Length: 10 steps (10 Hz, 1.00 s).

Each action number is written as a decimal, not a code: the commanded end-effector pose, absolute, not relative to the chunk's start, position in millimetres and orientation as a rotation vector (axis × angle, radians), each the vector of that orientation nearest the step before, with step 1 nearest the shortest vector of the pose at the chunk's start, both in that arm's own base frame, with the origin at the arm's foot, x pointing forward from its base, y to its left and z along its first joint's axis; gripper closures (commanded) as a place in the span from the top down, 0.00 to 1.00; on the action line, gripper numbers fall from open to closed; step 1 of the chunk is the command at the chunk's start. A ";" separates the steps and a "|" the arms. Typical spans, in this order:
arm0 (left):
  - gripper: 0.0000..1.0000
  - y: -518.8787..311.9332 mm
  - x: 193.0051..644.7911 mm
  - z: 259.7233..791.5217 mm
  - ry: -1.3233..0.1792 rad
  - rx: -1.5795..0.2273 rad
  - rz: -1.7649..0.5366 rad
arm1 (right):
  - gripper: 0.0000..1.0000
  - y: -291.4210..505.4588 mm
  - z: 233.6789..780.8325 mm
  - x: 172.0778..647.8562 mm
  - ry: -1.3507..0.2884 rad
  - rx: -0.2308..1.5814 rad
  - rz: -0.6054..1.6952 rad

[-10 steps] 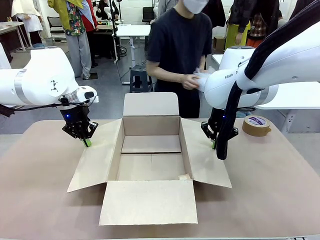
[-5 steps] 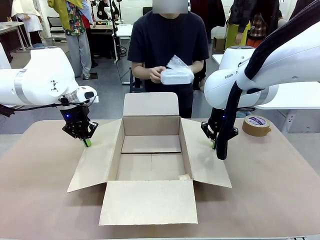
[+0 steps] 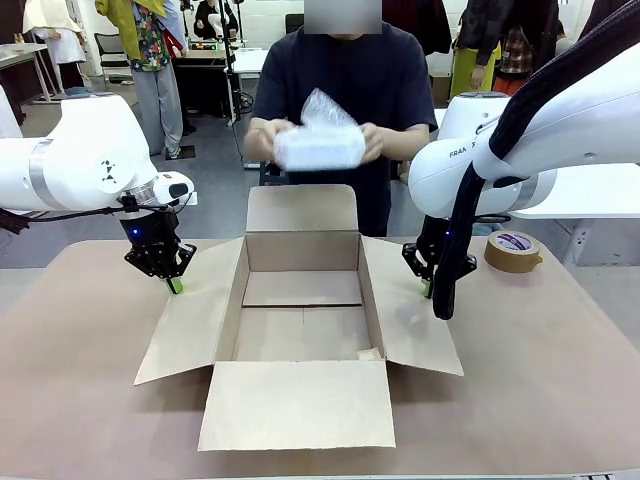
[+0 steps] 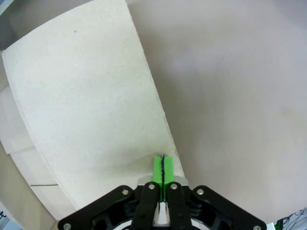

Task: Wrap the clocks to prevent damage.
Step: Once the human has placed the objects inside and stepped back, release both hands from the side flaps of the Package Box.

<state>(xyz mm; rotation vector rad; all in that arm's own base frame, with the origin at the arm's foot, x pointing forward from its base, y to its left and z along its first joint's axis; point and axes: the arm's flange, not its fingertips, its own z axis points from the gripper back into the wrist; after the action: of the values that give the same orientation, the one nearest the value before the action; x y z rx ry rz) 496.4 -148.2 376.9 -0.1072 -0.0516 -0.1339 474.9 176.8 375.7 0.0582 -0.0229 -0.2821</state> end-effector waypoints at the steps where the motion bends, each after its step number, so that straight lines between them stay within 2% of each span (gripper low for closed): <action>1: 0.01 -148.1 496.0 375.8 -0.052 -0.098 -0.133 | 0.01 178.0 374.9 474.5 -0.026 0.050 -0.295; 10: 0.01 -148.1 496.0 375.8 -0.052 -0.098 -0.133 | 0.01 178.0 374.9 474.5 -0.026 0.050 -0.295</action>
<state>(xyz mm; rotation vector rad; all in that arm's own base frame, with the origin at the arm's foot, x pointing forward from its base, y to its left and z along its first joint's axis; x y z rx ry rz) 496.4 -148.3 376.9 -0.1072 -0.0516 -0.1339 474.9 176.8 375.7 0.0582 -0.0229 -0.2822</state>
